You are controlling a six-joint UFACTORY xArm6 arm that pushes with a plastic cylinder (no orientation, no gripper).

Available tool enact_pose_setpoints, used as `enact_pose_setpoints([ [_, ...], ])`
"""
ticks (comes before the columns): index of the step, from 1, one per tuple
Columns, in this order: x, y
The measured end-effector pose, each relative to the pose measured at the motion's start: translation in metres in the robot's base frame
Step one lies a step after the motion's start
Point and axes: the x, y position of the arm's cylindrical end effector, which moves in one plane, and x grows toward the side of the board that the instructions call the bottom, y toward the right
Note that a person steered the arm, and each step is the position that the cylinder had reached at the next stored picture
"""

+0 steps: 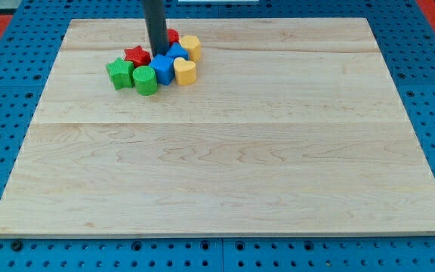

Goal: Separate the yellow hexagon from a group of blocks

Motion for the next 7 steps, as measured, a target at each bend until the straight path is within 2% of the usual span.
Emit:
enact_pose_setpoints([
  [1,-0.016,0.022],
  [2,-0.018,0.071],
  [3,-0.025,0.084],
  [4,-0.054,0.111],
  [5,-0.054,0.155],
  [7,-0.046,0.134],
])
